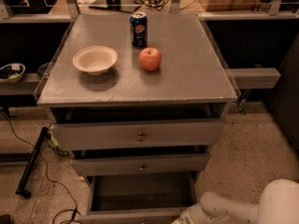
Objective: Close bottom drawer
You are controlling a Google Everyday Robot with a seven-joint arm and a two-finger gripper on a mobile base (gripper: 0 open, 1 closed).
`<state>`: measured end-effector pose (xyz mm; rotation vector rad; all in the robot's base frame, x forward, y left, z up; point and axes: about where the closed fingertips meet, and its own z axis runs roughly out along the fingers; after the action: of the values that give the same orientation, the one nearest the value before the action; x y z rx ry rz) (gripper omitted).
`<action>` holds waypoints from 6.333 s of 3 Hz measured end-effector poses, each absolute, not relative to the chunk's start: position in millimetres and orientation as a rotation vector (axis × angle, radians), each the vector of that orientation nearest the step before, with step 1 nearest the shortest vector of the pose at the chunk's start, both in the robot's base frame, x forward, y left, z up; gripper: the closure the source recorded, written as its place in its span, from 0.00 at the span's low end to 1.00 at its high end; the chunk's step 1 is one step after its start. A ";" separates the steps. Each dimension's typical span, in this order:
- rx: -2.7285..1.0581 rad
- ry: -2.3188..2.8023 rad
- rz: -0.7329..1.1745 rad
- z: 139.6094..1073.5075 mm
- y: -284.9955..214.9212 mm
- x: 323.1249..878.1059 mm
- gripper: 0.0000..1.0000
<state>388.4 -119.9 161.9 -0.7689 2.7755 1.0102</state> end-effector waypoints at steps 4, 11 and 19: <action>-0.761 2.762 1.011 162.1 -117.1 391.6 0.28; -0.761 2.762 1.012 162.1 -116.9 391.5 0.89; -0.639 2.643 0.951 161.1 -99.0 430.5 1.00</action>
Offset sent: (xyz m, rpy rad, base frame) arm 0.0032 0.0027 0.0003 0.0072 -0.0110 -0.0071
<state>430.5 -99.0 161.1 -0.6394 2.6431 0.9512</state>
